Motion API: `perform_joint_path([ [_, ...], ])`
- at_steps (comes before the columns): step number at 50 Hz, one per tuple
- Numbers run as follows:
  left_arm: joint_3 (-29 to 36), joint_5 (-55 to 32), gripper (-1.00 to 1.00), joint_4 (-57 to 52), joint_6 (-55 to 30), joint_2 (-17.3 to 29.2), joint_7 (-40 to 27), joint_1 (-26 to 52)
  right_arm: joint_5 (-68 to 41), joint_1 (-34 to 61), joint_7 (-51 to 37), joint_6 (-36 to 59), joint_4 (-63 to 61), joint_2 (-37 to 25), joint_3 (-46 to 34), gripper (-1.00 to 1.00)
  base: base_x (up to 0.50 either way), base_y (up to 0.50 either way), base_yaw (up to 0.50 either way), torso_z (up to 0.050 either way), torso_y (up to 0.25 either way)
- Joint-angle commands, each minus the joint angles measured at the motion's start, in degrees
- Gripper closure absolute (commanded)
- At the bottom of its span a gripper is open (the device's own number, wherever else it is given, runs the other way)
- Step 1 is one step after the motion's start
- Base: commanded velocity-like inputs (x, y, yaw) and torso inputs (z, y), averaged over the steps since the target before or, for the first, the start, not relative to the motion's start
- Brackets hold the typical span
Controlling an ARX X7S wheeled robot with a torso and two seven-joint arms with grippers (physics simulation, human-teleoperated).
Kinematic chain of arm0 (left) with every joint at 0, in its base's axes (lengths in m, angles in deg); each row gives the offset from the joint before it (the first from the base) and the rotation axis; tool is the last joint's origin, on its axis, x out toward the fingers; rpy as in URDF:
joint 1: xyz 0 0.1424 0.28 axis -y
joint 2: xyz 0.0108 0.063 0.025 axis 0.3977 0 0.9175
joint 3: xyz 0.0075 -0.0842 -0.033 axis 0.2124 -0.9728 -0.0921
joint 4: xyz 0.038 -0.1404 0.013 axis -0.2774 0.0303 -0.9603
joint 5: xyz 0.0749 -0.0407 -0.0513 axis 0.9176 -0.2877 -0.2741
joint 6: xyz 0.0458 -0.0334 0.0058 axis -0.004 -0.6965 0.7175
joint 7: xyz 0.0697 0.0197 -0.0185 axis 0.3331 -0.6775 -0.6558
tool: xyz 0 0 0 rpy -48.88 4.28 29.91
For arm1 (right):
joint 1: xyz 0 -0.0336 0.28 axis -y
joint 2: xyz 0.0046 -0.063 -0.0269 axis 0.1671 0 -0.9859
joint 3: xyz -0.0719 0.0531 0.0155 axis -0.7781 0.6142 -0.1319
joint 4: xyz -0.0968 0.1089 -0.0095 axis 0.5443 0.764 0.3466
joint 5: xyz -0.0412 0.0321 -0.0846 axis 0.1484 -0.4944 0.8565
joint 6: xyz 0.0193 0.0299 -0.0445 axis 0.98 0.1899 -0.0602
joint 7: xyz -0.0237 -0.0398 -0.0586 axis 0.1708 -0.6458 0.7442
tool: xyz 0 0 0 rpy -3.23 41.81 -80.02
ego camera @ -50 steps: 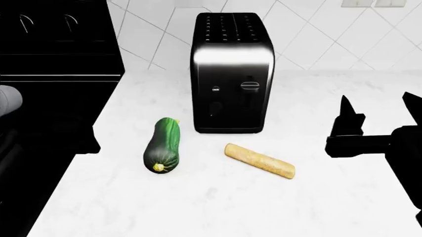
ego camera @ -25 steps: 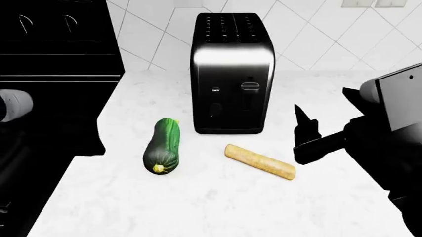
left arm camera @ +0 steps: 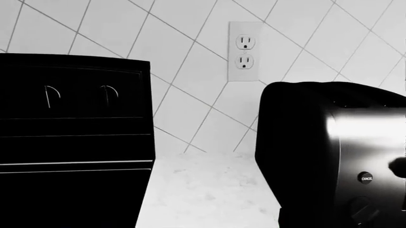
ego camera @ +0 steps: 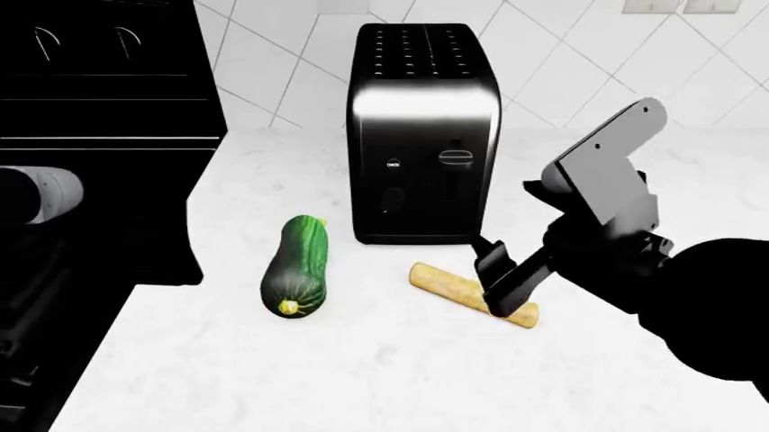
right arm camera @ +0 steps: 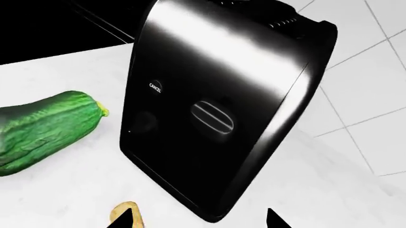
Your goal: Place both pans onto different burners. Then place the zucchini and the sausage on different pans.
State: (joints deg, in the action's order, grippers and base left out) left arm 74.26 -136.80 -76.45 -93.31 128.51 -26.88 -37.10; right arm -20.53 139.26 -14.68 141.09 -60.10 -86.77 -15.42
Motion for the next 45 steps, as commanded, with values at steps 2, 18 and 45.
perform_joint_path([
  [2, 0.64, -0.84, -1.00, -0.02, -0.02, 0.31, -0.88, 1.07, -0.96, -1.22, 1.94, 1.15, -3.85, 0.94, -2.84, -1.00, 0.00, 0.00, 0.00, 0.000, 0.000],
  [18, 2.36, -2.80, -1.00, -0.43, -0.05, 0.38, -3.22, 3.64, -1.79, -4.61, 2.37, 1.04, -3.59, -2.78, -2.91, -1.00, 0.00, 0.00, 0.00, 0.000, 0.000],
  [45, 2.99, -1.76, -1.00, -0.52, 0.28, -0.18, -3.38, 3.11, 7.11, -4.57, 8.79, -1.11, 2.09, 0.99, -9.45, -1.00, 0.00, 0.00, 0.00, 0.000, 0.000],
])
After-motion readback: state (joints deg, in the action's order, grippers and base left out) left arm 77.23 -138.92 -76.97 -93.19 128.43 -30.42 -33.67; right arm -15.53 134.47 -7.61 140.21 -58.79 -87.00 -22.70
